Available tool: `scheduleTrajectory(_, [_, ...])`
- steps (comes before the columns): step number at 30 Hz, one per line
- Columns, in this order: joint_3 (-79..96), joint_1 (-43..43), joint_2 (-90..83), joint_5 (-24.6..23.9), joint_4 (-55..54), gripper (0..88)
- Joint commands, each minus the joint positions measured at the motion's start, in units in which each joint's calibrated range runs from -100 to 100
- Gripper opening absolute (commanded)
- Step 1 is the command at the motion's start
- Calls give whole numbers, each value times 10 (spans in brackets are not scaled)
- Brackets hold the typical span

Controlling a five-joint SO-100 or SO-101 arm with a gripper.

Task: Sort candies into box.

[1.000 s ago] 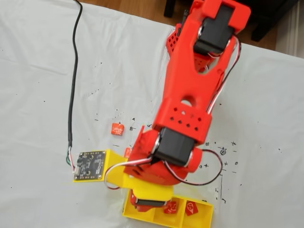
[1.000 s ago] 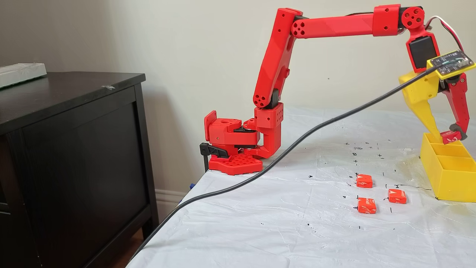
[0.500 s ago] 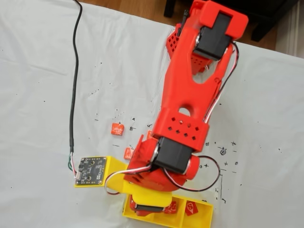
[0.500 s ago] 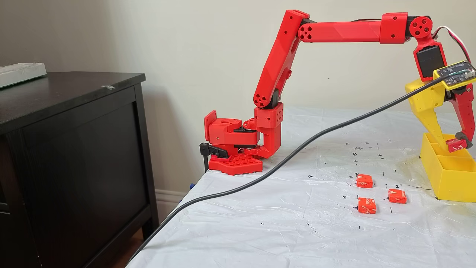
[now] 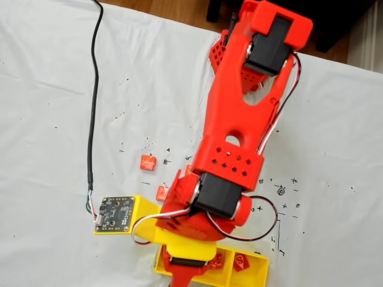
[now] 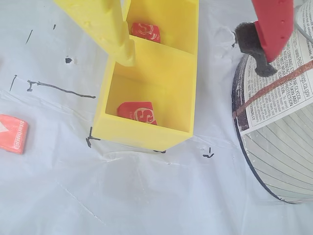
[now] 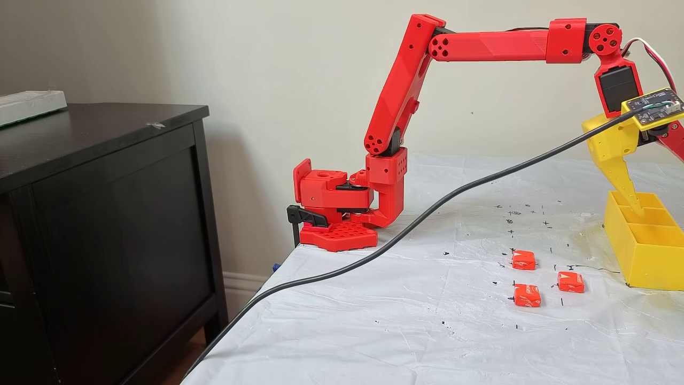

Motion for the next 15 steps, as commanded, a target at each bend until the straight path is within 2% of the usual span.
scheduleTrajectory(1, [-40, -5, -56, 0, 7, 299])
scheduleTrajectory(6, [33, -15, -125, 13, 10, 13])
scheduleTrajectory(15, [199, -31, -259, 21, 47, 2])
